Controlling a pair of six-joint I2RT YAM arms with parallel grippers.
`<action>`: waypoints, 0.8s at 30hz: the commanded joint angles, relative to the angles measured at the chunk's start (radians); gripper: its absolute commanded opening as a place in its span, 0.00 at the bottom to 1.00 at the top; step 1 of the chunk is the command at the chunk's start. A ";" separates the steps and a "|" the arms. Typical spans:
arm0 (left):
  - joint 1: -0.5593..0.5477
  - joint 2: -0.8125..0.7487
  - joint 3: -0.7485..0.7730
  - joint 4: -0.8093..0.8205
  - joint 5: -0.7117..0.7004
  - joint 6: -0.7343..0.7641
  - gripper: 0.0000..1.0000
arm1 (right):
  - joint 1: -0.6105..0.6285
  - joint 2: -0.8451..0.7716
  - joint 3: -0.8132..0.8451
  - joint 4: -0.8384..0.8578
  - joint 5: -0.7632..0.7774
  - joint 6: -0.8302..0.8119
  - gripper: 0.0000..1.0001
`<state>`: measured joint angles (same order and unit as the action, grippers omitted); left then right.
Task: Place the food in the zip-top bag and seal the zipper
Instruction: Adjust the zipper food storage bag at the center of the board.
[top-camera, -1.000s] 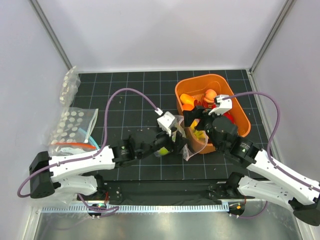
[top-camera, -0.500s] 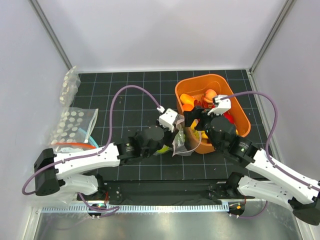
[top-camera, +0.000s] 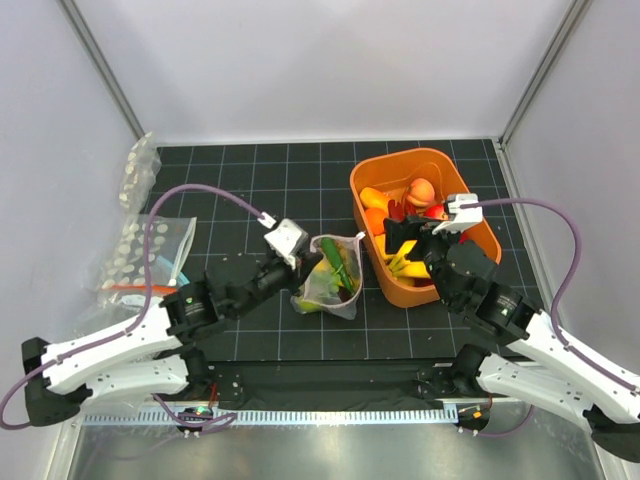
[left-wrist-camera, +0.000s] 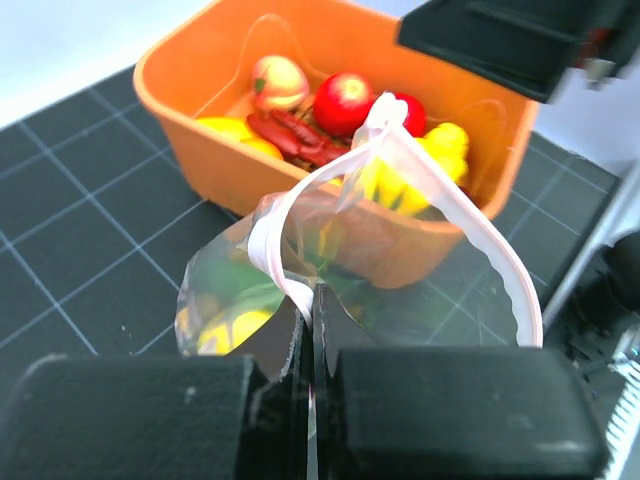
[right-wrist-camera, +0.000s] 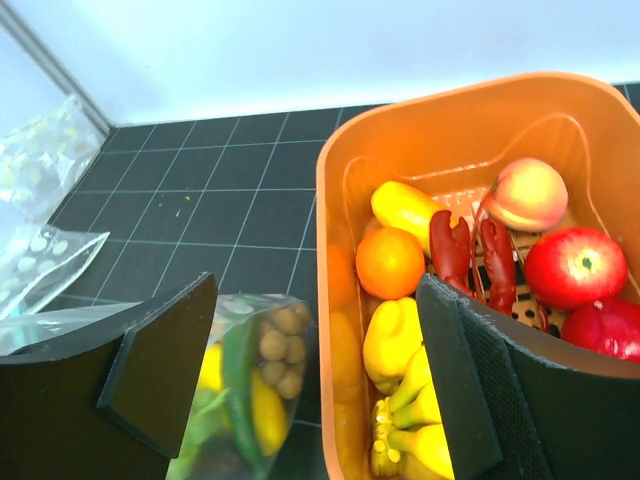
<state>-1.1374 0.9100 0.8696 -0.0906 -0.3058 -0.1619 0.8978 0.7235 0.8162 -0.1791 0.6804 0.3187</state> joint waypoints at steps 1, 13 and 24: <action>0.002 -0.098 -0.018 0.045 0.082 0.074 0.00 | -0.002 -0.007 -0.028 0.082 -0.068 -0.107 0.87; 0.002 0.010 0.464 -0.498 0.162 -0.083 0.00 | -0.005 -0.133 -0.224 0.365 -0.589 -0.231 0.79; 0.002 -0.117 0.520 -0.649 0.462 -0.013 0.00 | -0.004 -0.141 -0.282 0.504 -1.034 -0.253 0.73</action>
<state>-1.1366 0.8143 1.3552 -0.7170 -0.0048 -0.2073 0.8944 0.5587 0.5365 0.2291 -0.1925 0.0826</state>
